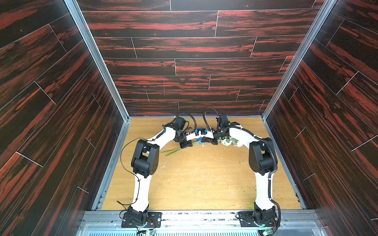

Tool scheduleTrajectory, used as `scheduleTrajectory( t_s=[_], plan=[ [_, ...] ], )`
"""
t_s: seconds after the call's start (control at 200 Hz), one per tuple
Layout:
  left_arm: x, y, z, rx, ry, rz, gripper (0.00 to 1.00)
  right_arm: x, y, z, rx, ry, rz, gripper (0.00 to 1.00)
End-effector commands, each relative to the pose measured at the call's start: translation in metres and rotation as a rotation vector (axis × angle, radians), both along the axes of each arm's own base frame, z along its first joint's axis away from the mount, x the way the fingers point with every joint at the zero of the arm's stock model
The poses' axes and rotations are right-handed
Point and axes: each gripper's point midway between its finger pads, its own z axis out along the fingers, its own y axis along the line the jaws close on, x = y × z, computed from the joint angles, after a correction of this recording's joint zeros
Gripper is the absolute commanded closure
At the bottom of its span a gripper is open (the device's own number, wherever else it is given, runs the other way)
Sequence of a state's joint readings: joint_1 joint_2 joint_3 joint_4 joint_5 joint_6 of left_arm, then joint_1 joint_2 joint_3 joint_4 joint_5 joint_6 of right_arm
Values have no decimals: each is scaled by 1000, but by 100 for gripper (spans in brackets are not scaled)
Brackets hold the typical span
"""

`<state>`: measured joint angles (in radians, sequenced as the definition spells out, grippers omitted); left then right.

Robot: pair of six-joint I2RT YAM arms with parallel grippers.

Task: Wrap bouquets with tape
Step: Wrap the tape around the bouquet.

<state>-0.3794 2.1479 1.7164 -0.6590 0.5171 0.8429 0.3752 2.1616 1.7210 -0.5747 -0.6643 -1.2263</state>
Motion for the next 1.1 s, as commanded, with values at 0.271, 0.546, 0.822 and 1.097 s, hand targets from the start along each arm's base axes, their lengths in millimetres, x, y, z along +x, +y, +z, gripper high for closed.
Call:
scheduleTrajectory(
  t_s=[0.271, 0.546, 0.822, 1.097],
  plan=[
    [-11, -3, 45, -138, 36, -23, 63, -9, -5, -22, -61, -4, -1, 100],
    [-16, 7, 22, -60, 139, -36, 55, -11, -3, -28, -69, -76, 11, 100],
    [-22, 15, 1, 33, 261, -100, 34, -10, -4, -33, -87, -152, 14, 100],
    [0, 15, -17, 97, 285, -49, 17, -11, -7, -38, -98, -198, 13, 100]
  ],
)
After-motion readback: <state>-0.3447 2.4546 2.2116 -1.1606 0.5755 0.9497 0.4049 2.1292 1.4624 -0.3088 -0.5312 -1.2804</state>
